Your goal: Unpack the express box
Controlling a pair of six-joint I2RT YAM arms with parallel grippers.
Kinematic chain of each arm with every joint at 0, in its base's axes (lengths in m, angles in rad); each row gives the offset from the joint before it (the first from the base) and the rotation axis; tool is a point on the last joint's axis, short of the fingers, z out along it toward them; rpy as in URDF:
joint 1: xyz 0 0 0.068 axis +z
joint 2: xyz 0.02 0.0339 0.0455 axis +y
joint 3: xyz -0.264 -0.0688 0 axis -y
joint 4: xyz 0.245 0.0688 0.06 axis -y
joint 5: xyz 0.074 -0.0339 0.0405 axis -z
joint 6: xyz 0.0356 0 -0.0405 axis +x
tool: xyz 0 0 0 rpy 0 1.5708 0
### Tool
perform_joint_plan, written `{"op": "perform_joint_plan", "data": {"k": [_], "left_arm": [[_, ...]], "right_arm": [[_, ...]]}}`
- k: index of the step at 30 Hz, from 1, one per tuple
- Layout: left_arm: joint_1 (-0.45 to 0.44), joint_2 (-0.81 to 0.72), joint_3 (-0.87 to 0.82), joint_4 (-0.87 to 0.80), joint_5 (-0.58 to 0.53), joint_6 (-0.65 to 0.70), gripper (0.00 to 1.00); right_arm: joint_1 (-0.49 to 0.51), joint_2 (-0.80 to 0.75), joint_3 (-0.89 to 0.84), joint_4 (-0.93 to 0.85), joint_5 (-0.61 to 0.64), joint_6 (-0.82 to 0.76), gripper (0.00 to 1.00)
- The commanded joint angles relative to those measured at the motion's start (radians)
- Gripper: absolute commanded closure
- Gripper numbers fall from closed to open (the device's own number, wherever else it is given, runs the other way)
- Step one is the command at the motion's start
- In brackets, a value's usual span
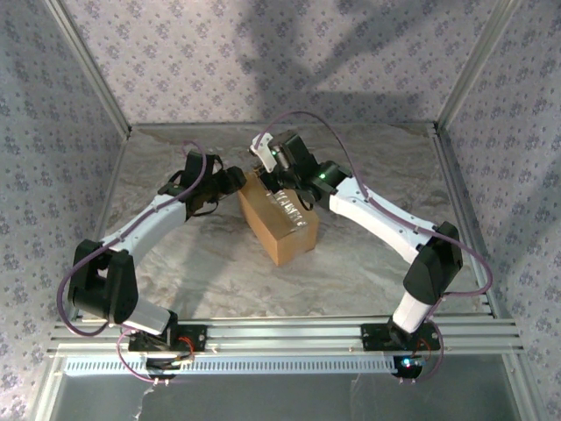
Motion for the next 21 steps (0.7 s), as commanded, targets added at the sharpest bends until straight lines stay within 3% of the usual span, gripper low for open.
{"op": "perform_joint_plan", "data": {"k": [1,21], "left_arm": [[-0.015,0.003,-0.016,-0.006,0.004,-0.002,0.35],[-0.014,-0.005,-0.013,-0.019,-0.045,0.006,0.35]], "right_arm": [[0.014,0.055,-0.041,-0.119,0.001,0.012,1.00],[0.019,-0.003,-0.059,-0.121,0.006,0.027,1.00]]}}
